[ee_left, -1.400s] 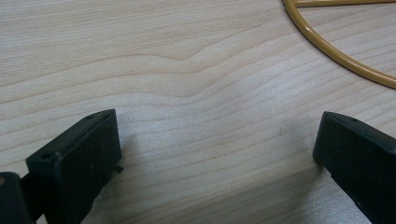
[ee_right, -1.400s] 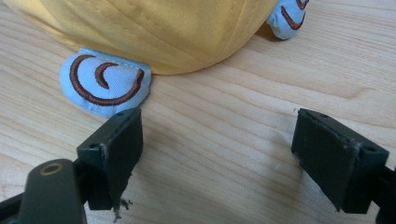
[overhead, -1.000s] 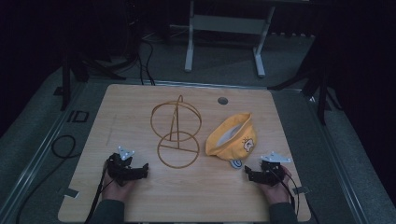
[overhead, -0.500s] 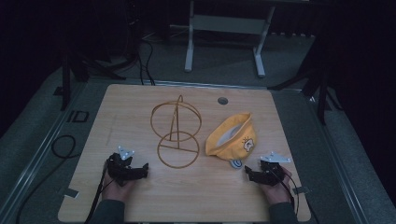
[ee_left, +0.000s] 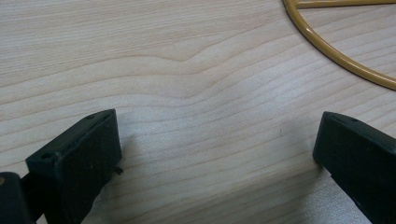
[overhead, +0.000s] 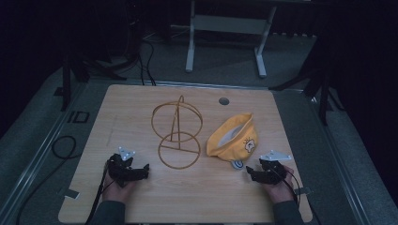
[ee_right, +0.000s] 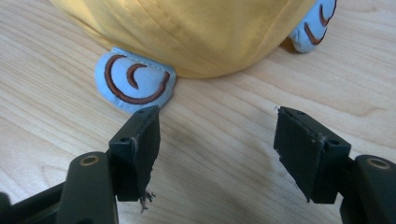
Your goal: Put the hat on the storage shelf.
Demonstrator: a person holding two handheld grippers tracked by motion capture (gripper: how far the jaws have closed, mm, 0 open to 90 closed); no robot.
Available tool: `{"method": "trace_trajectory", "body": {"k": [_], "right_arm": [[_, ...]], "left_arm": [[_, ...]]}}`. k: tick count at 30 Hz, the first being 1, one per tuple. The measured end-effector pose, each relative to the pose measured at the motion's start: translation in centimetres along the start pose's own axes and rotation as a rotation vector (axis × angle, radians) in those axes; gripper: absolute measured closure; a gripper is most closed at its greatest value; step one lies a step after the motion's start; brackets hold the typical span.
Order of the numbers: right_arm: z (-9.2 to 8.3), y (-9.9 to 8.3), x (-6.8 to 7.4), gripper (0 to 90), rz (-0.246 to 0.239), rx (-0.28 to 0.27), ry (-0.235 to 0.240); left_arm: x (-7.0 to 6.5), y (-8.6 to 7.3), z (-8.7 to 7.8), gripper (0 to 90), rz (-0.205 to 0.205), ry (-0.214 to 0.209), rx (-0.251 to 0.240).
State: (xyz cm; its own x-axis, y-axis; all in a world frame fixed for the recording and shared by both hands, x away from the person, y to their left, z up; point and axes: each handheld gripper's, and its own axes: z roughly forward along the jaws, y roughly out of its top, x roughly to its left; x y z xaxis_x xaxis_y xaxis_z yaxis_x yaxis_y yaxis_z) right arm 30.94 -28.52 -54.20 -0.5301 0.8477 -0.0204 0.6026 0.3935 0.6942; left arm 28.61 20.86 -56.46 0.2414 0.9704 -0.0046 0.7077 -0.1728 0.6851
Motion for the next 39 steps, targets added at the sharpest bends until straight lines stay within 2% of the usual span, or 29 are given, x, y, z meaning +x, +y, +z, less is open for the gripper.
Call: {"method": "trace_trajectory", "body": {"k": [9, 20, 34, 39], "right_arm": [[-0.5, 0.6, 0.3, 30.6, -0.027, 0.005, 0.02], [-0.4, 1.1, 1.7, 26.5, -0.063, 0.012, 0.059], [0.7, 1.7, 3.0, 25.3, -0.071, 0.012, 0.083], [1.3, 1.8, 3.5, 27.9, -0.071, 0.019, 0.083]], "left_arm": [[0.0, 0.0, 0.0, 0.8, 0.0, 0.0, 0.0], [0.0, 0.0, 0.0, 0.8, 0.0, 0.0, 0.0], [0.0, 0.0, 0.0, 0.8, 0.0, 0.0, 0.0], [0.0, 0.0, 0.0, 0.8, 0.0, 0.0, -0.001]]}}
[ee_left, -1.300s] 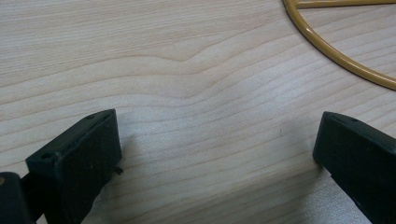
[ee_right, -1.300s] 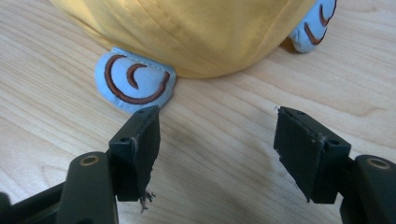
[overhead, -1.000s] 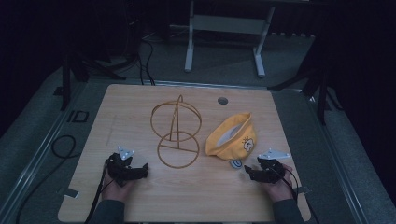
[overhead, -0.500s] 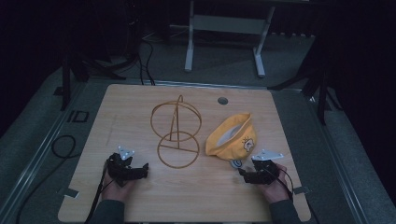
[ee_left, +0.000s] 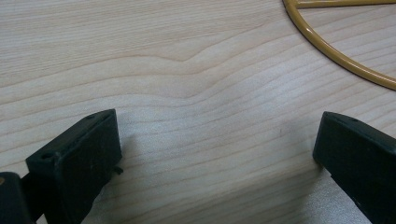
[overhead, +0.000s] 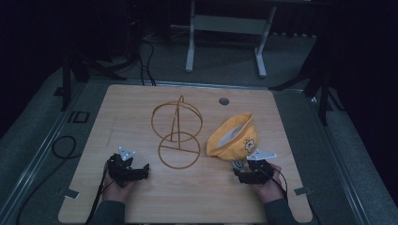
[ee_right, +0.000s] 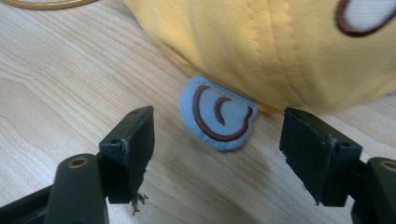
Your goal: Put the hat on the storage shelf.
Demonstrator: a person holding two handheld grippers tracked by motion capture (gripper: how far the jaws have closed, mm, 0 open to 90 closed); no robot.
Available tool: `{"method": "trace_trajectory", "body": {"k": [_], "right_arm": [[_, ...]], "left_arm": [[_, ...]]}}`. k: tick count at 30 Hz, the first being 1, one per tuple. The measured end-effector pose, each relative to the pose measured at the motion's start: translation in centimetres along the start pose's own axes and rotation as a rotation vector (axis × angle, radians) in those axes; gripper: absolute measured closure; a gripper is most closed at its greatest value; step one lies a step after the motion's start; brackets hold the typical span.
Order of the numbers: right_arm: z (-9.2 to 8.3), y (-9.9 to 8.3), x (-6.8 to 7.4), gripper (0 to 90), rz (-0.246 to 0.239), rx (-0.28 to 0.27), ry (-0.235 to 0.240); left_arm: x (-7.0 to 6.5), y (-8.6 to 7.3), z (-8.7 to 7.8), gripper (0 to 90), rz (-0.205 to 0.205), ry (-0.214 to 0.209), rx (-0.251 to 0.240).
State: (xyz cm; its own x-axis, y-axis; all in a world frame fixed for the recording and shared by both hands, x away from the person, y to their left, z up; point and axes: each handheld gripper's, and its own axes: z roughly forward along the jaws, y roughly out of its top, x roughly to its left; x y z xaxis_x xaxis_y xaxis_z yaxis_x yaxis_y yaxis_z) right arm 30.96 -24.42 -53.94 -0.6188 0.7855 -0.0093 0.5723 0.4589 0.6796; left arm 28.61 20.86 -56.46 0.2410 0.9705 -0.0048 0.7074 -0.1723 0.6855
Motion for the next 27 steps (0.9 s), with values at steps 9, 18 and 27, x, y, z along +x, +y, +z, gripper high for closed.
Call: {"method": "trace_trajectory", "body": {"k": [9, 18, 27], "right_arm": [[0.9, 0.0, 0.4, 34.4, 0.016, -0.005, -0.02], [1.7, 0.0, 0.8, 47.9, 0.053, -0.039, -0.06], [1.6, -0.1, 0.8, 63.4, 0.045, -0.047, -0.086]], "left_arm": [[0.0, 0.0, 0.0, 0.8, 0.0, 0.0, 0.0], [0.0, 0.0, 0.0, 0.8, 0.0, 0.0, 0.0], [0.0, 0.0, 0.0, 0.8, 0.0, 0.0, 0.0]]}}
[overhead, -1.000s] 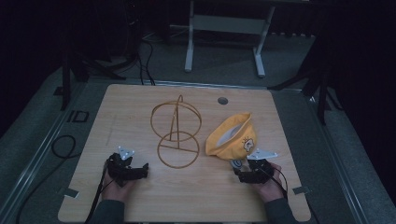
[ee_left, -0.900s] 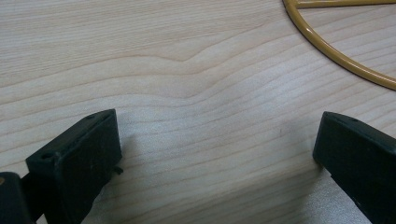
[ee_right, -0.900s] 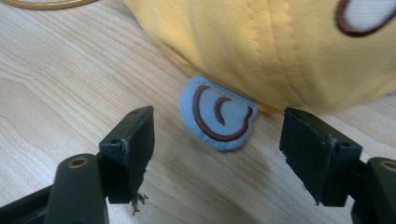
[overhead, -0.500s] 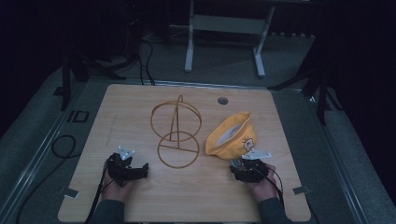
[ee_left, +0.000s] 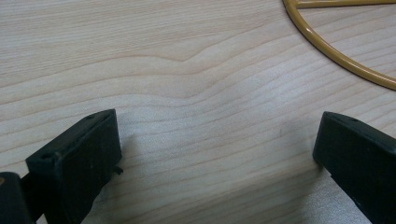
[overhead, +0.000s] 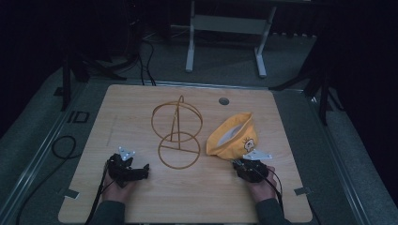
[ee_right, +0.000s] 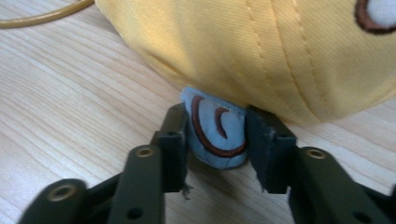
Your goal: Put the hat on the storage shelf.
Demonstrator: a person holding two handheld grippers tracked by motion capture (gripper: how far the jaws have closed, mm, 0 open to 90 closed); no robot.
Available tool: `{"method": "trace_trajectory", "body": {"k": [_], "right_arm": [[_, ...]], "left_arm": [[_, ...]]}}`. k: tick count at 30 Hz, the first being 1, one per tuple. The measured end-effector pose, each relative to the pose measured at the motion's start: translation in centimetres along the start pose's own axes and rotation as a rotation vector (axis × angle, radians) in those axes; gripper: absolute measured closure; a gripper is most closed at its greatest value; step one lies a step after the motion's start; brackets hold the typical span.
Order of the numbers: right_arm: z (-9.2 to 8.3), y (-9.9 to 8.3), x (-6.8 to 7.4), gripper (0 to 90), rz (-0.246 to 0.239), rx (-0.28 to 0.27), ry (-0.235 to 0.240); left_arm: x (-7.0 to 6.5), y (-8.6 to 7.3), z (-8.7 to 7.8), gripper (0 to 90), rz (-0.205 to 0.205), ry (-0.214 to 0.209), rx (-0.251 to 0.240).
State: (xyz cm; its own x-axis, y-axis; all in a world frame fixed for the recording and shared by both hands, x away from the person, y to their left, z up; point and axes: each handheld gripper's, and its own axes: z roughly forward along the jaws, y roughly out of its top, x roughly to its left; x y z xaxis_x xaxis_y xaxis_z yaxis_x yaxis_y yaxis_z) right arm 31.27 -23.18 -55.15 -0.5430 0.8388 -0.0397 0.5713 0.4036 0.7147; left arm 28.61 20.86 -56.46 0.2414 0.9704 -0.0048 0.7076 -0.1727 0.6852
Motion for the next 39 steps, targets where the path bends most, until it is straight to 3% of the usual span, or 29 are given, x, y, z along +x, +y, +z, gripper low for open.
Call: {"method": "trace_trajectory", "body": {"k": [4, 7, 21, 39], "right_arm": [[-0.5, 0.2, 0.1, 77.7, -0.03, -0.017, -0.005], [-1.2, 0.5, 0.0, 80.8, -0.036, -0.042, -0.003], [-3.8, 2.6, -0.5, 84.2, -0.093, -0.131, -0.029], [-7.5, 7.5, -3.5, 84.8, -0.113, -0.243, -0.093]], "left_arm": [[0.0, 0.0, 0.0, 0.8, 0.0, 0.0, 0.0], [0.0, 0.0, 0.0, 0.8, 0.0, 0.0, 0.0], [0.0, 0.0, 0.0, 0.8, 0.0, 0.0, 0.001], [0.0, 0.0, 0.0, 0.8, -0.003, 0.0, -0.001]]}}
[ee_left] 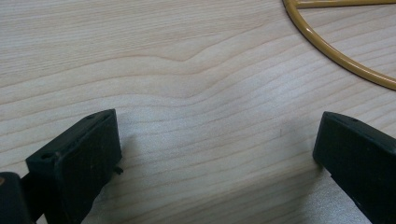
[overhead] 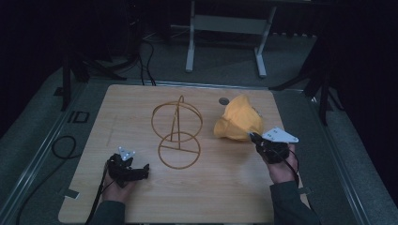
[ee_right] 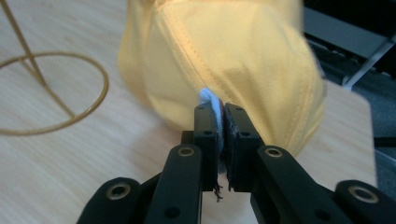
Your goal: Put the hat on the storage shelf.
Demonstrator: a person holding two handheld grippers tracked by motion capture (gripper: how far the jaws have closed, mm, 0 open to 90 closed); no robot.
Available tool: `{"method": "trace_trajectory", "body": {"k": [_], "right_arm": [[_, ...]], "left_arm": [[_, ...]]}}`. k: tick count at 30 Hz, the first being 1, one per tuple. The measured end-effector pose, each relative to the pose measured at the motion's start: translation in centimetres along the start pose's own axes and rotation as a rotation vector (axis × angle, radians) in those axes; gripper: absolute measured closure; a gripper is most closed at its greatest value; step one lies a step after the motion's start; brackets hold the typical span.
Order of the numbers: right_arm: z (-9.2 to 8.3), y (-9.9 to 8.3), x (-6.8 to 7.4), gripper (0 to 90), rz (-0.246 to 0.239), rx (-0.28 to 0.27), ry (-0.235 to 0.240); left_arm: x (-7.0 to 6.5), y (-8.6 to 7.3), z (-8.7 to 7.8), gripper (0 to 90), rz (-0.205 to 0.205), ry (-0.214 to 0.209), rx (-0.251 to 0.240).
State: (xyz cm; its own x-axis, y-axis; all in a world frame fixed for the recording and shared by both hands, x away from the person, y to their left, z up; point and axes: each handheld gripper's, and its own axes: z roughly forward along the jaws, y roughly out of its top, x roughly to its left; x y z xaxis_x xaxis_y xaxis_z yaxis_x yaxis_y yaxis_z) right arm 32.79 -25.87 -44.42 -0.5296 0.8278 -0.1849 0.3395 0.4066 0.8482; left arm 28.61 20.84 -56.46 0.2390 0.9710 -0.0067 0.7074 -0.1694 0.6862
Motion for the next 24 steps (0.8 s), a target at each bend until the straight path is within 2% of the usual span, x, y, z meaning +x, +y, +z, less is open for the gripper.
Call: {"method": "trace_trajectory", "body": {"k": [5, 14, 24], "right_arm": [[-0.4, 1.1, -1.1, 84.8, 0.016, -0.024, 0.008], [-0.6, 2.3, -2.1, 84.7, 0.0, -0.041, 0.027], [-0.4, 3.7, -3.6, 84.8, -0.014, -0.045, 0.08]], "left_arm": [[0.0, 0.0, 0.0, 0.8, 0.002, 0.0, 0.001], [0.0, 0.0, 0.0, 0.8, -0.001, -0.001, 0.0], [0.0, 0.0, 0.0, 0.8, 0.0, 0.0, -0.001]]}}
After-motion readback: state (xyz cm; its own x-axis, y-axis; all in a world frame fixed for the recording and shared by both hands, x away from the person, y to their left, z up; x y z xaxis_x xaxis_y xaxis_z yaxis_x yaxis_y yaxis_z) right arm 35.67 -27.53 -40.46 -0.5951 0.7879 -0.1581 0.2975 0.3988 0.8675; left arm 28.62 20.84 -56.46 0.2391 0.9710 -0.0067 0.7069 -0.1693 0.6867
